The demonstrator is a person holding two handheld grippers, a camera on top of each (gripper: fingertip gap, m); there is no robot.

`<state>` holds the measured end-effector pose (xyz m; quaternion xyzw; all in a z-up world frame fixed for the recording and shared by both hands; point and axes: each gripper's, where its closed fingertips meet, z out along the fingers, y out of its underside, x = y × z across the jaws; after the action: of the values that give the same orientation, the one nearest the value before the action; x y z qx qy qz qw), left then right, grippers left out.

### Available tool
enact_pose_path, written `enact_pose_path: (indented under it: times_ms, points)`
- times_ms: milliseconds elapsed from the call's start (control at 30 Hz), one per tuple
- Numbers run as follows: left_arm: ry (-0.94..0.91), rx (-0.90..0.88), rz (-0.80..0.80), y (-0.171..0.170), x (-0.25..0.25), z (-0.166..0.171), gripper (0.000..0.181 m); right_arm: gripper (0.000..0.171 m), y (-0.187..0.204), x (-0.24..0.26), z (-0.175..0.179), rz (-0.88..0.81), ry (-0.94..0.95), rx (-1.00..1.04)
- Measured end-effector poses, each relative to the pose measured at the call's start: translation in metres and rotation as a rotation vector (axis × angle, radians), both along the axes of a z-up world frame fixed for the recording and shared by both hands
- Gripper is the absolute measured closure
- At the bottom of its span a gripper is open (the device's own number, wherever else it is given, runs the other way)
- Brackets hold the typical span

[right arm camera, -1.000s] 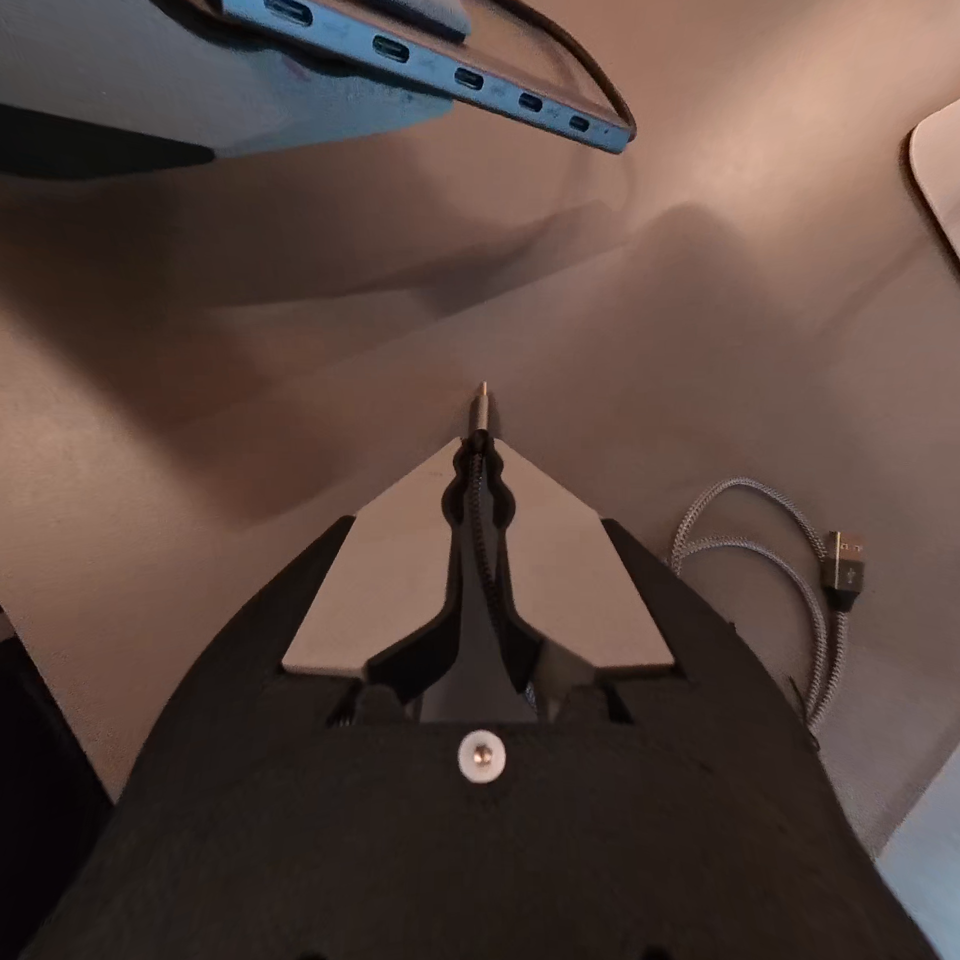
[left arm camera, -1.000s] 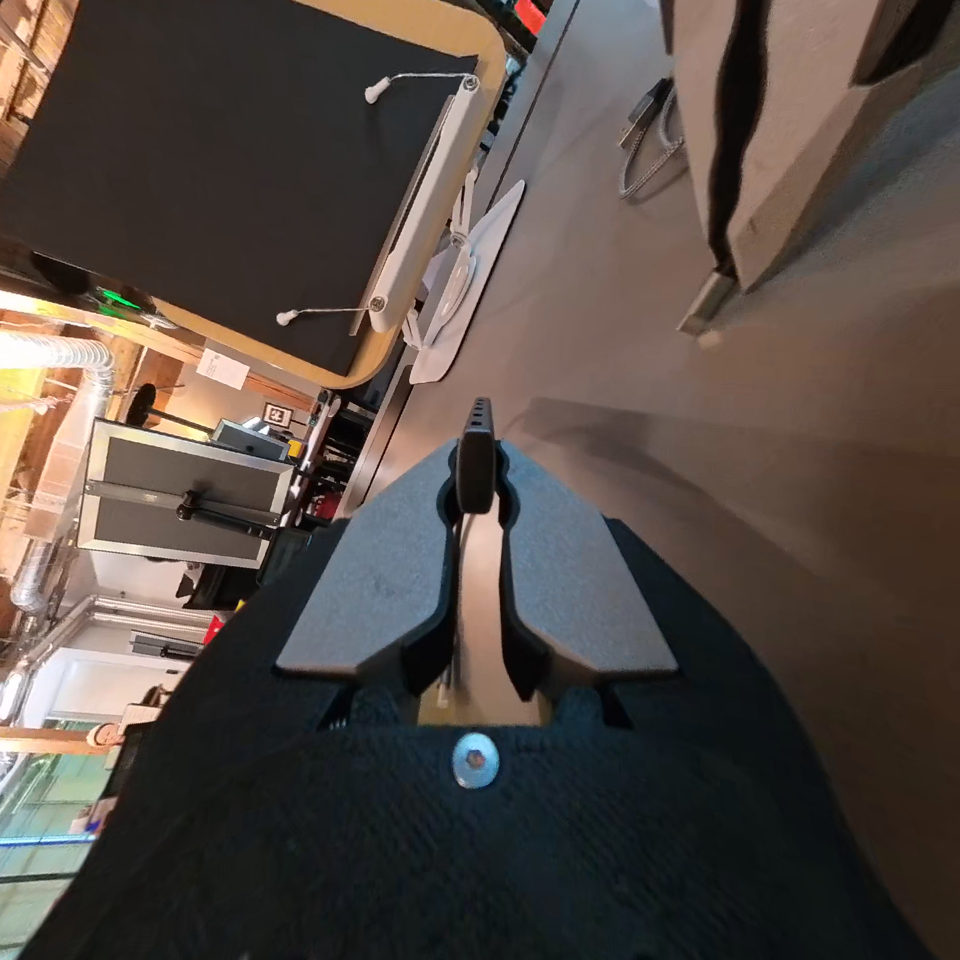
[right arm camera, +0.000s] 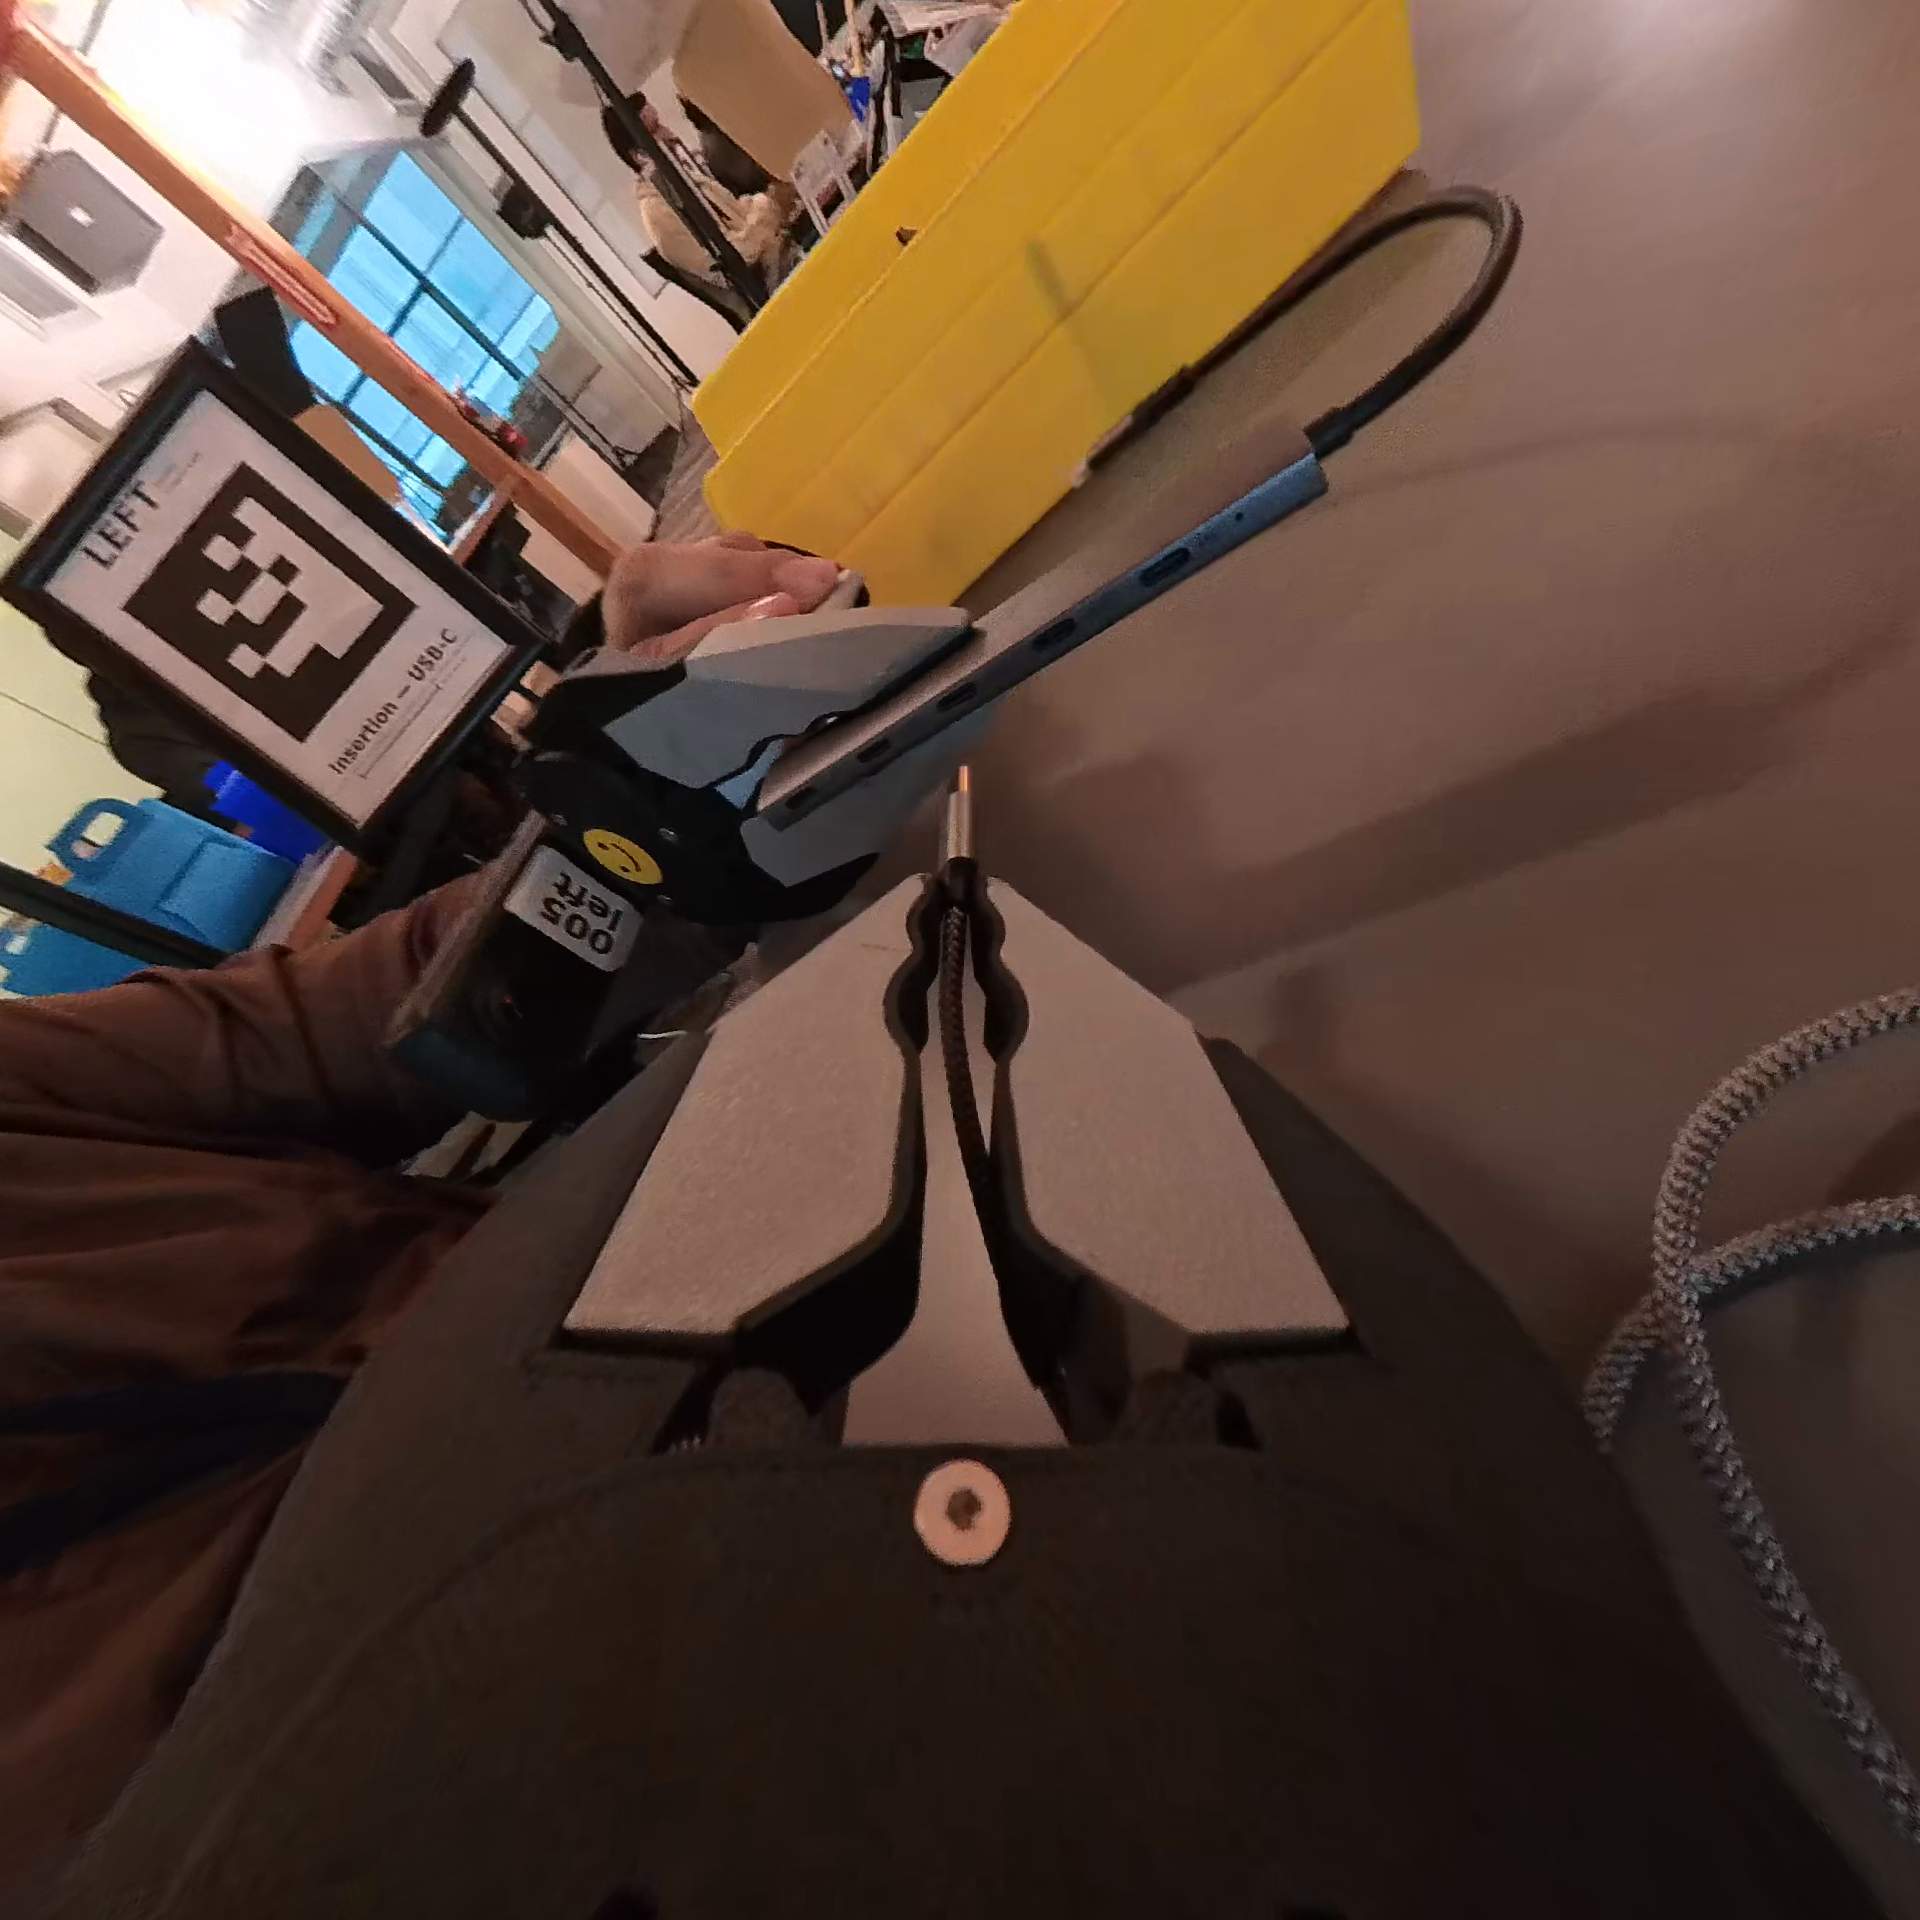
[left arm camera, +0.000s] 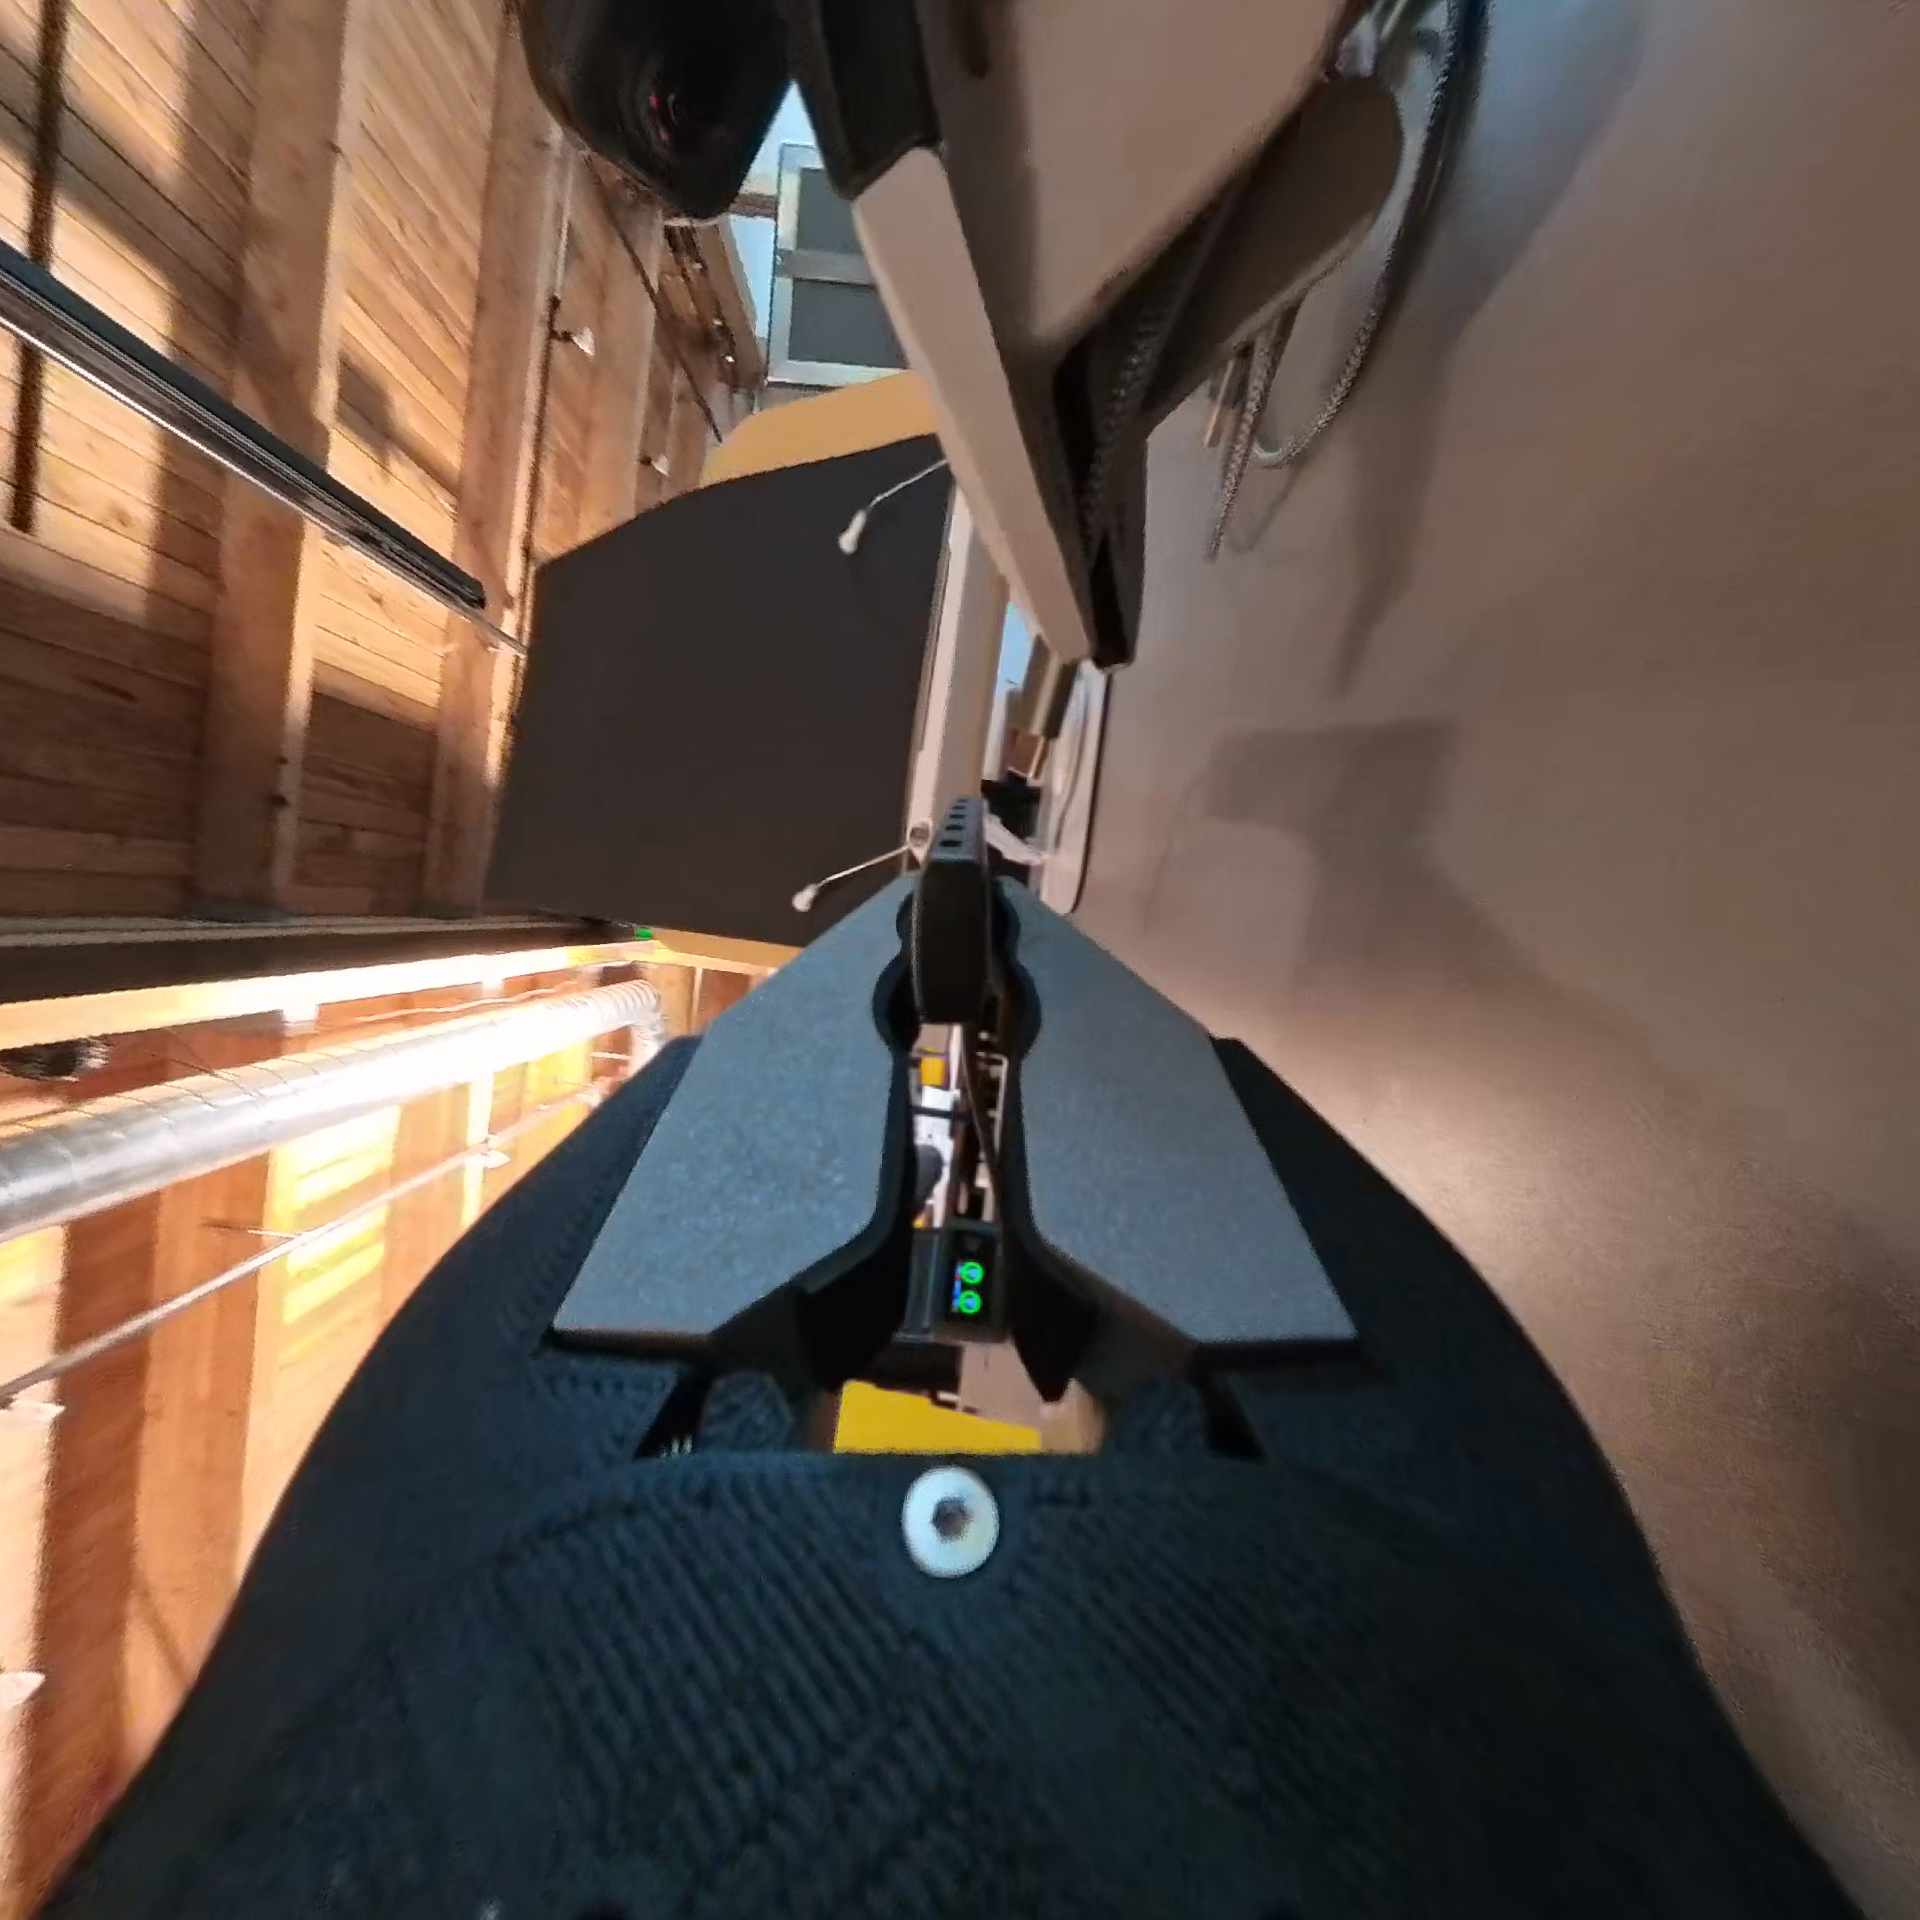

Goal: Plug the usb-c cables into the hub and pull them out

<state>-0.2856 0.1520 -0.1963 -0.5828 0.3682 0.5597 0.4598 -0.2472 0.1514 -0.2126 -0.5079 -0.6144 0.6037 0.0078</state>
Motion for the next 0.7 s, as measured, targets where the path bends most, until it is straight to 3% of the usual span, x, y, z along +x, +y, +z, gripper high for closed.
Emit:
enact_pose_path:
  times_ms: [700]
  points:
    - [0.127, 0.040, 0.012, -0.003, 0.008, 0.008, 0.174, 0.169, -0.005, 0.003, 0.014, 0.046, 0.003, -0.155]
